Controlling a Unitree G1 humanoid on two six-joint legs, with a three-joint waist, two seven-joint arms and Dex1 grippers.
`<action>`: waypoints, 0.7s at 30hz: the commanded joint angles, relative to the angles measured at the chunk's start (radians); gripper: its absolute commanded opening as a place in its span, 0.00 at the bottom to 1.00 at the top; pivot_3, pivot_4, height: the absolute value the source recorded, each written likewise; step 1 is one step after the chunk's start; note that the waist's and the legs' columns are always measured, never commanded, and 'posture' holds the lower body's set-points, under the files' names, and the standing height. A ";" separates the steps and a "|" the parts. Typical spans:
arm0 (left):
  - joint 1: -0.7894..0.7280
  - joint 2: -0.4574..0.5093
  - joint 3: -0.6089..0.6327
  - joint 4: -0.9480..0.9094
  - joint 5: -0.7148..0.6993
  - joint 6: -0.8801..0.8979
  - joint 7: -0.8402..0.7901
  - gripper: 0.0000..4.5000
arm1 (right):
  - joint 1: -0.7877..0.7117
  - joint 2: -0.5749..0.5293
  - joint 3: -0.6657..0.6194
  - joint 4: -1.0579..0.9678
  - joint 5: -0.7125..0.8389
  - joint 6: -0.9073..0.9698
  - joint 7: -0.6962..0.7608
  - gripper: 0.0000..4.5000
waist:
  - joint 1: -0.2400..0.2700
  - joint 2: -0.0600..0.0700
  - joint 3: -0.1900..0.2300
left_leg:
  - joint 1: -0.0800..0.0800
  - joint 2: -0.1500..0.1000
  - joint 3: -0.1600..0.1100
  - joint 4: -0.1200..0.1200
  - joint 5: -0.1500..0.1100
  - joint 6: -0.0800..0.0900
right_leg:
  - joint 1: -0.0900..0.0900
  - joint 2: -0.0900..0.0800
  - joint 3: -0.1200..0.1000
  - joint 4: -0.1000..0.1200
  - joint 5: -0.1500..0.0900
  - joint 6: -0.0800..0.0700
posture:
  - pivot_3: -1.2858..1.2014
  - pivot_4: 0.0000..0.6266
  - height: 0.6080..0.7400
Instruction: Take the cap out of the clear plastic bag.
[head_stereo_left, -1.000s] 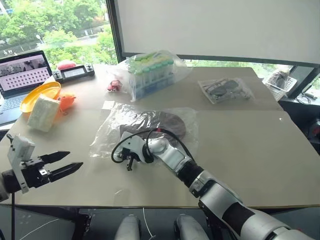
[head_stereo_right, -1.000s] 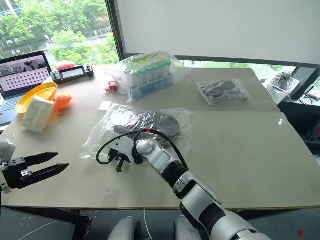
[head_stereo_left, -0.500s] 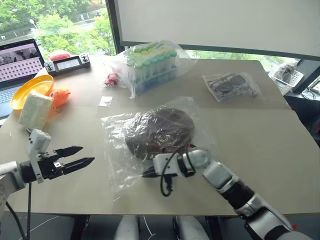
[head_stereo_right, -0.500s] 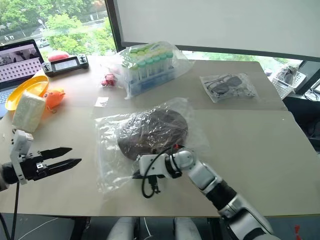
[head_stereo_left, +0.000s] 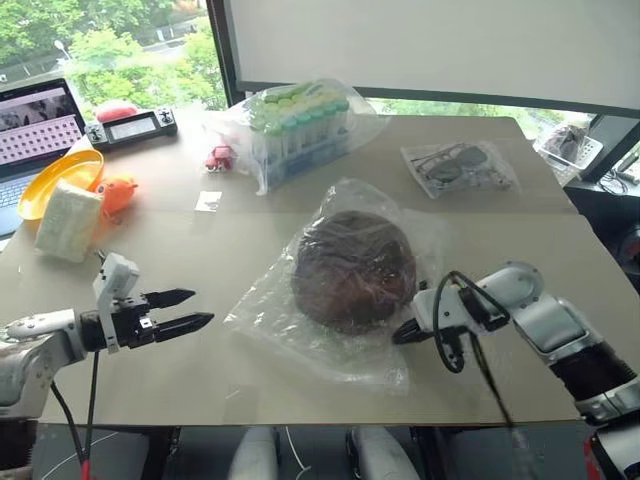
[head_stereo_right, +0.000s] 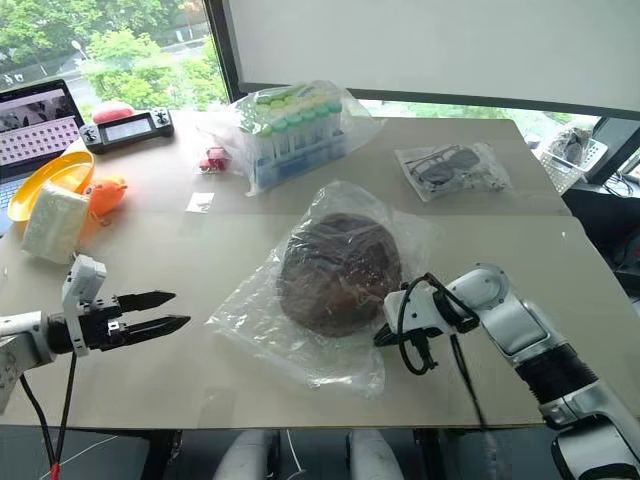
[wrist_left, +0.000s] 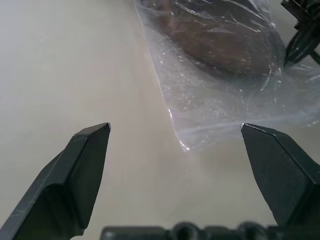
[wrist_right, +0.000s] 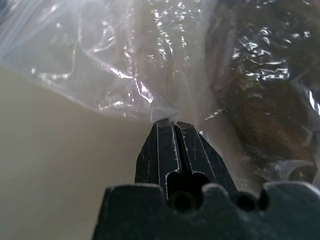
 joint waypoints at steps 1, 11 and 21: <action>-0.035 -0.033 -0.075 -0.096 -0.012 -0.011 -0.016 1.00 | -0.033 -0.021 -0.054 0.094 -0.077 -0.069 -0.083 0.01 | 0.002 0.000 0.000 | 0.000 0.000 0.000 0.000 0.000 0.000 | 0.000 0.000 0.000 0.000 0.000 0.000 | 0.52 0.24 1.00; -0.102 -0.074 -0.196 -0.158 -0.004 -0.011 -0.024 1.00 | 0.000 -0.076 -0.162 0.074 -0.111 -0.033 -0.217 0.01 | 0.006 0.001 0.001 | -0.001 -0.001 0.000 0.008 0.000 0.000 | 0.003 -0.001 0.001 0.001 0.002 0.003 | 0.52 0.24 1.00; -0.194 -0.101 -0.254 -0.118 0.021 -0.038 -0.048 1.00 | 0.187 -0.075 -0.324 -0.303 0.083 0.374 -0.256 0.38 | 0.010 0.002 0.001 | 0.000 -0.001 -0.001 0.010 0.000 0.000 | 0.007 0.000 0.001 0.001 0.003 0.005 | 0.52 0.24 1.00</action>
